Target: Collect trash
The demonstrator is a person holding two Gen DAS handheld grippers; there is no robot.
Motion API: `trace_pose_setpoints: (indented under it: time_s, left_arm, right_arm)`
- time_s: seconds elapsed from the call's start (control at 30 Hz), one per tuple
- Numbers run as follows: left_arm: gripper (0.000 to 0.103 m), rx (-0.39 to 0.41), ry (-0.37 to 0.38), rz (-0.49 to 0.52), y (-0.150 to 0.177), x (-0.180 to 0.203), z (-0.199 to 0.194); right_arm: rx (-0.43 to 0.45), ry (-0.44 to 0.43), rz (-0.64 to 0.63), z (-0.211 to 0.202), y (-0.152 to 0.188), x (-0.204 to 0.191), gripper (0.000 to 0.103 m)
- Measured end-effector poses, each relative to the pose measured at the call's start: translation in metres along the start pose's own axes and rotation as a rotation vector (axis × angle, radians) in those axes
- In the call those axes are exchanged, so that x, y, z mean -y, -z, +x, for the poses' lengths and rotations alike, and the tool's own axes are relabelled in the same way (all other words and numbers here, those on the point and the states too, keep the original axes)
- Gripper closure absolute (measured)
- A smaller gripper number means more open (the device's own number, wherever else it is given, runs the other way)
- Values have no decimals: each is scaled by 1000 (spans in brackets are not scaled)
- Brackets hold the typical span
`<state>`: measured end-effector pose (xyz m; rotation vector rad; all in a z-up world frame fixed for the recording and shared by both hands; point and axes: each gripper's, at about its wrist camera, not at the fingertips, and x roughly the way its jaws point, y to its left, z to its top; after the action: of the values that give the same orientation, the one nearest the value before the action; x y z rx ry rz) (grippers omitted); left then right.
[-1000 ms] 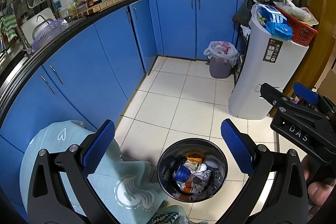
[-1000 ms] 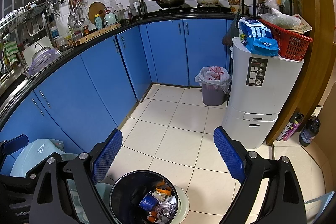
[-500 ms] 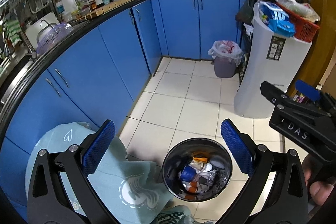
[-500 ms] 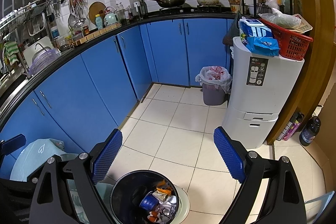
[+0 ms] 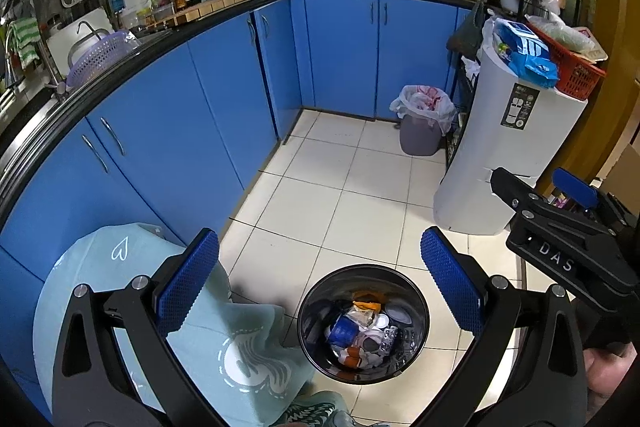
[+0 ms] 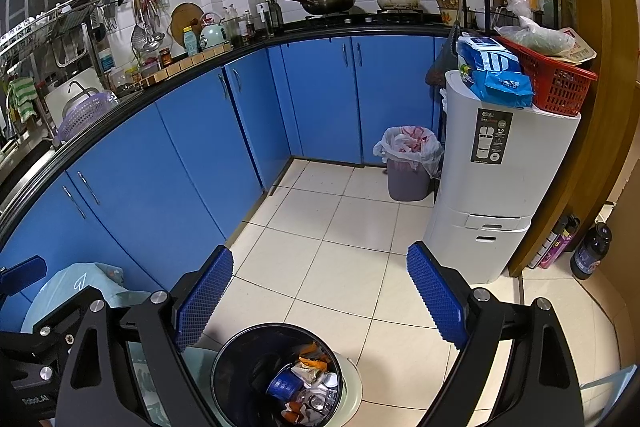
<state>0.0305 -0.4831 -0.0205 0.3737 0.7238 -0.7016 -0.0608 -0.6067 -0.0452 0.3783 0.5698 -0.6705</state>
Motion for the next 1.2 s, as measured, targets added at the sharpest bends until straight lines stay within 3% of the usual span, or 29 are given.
trace_pose_setpoints:
  time_s: [1.2]
  left_arm:
    - [3,-5,6,4,3,4,1]
  right_arm:
    - [2,-8,-4,0,3,-8,16]
